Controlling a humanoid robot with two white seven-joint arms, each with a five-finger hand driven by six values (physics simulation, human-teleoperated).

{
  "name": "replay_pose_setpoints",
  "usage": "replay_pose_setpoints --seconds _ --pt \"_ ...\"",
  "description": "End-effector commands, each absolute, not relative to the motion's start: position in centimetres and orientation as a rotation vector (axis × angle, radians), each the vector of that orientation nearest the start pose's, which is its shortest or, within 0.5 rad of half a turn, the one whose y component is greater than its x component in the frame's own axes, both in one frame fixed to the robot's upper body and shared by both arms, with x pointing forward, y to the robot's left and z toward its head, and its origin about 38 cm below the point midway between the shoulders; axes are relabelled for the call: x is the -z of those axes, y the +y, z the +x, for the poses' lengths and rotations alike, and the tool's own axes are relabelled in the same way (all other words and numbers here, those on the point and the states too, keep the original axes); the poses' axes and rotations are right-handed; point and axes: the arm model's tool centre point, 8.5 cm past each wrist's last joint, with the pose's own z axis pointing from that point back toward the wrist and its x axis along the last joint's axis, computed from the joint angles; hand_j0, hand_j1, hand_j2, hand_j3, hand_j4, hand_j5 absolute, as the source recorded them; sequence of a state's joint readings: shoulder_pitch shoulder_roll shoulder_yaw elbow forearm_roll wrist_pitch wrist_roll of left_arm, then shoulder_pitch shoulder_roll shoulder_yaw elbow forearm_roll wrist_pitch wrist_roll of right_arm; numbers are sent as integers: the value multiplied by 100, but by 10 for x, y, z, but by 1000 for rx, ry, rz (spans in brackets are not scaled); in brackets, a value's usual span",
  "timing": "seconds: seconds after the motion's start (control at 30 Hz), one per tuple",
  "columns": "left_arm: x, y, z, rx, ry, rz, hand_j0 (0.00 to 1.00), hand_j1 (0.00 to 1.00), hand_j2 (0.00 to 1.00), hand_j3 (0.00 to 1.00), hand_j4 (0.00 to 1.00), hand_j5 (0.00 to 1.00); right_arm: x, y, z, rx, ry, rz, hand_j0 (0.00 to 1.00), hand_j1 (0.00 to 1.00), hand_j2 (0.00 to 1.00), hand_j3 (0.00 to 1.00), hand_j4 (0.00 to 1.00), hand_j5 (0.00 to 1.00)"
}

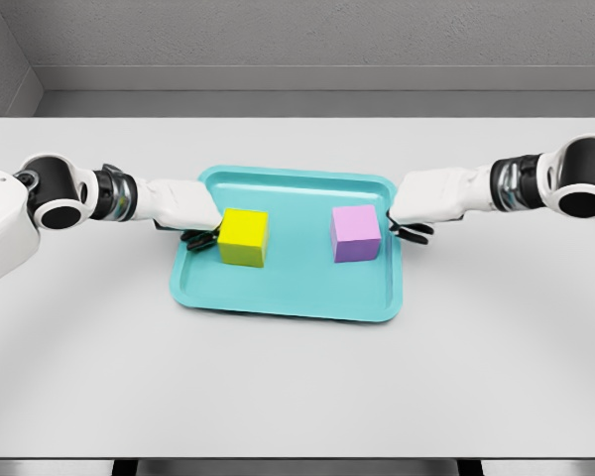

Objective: Push two cubes

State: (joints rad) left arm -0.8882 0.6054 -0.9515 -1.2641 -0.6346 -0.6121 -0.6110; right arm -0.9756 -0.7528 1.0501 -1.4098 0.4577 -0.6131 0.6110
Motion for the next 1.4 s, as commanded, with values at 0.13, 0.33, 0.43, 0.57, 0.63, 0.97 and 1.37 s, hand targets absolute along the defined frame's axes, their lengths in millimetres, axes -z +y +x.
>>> replay_pose_setpoints --seconds 0.13,0.33,0.43,0.57,0.63,0.97,1.37 --pt "-168 213 470 -3208 1422 -464 5 5 5 5 5 5 -206 -221 450 3141 1441 375 0 0 0 0 0 0" --pt "-167 209 470 -3203 1433 -450 5 5 5 5 5 5 -201 -224 451 3160 1428 368 0 0 0 0 0 0" --pt "-168 207 470 -3199 1454 -435 4 4 4 4 4 4 -201 -224 451 3160 1426 368 0 0 0 0 0 0" --pt "-168 207 469 -3198 1484 -414 4 4 4 4 4 4 -197 -215 450 3154 1425 340 0 0 0 0 0 0" --pt "-169 207 469 -3198 1495 -407 4 4 4 4 4 4 -195 -215 449 3155 1420 334 0 0 0 0 0 0" --pt "-167 206 470 -3205 1547 -367 4 4 4 4 4 4 -207 -221 457 3152 1437 389 0 0 0 0 0 0" --pt "-166 203 471 -3202 1557 -356 4 4 4 4 4 4 -191 -243 473 3260 1428 421 0 0 0 0 0 0"
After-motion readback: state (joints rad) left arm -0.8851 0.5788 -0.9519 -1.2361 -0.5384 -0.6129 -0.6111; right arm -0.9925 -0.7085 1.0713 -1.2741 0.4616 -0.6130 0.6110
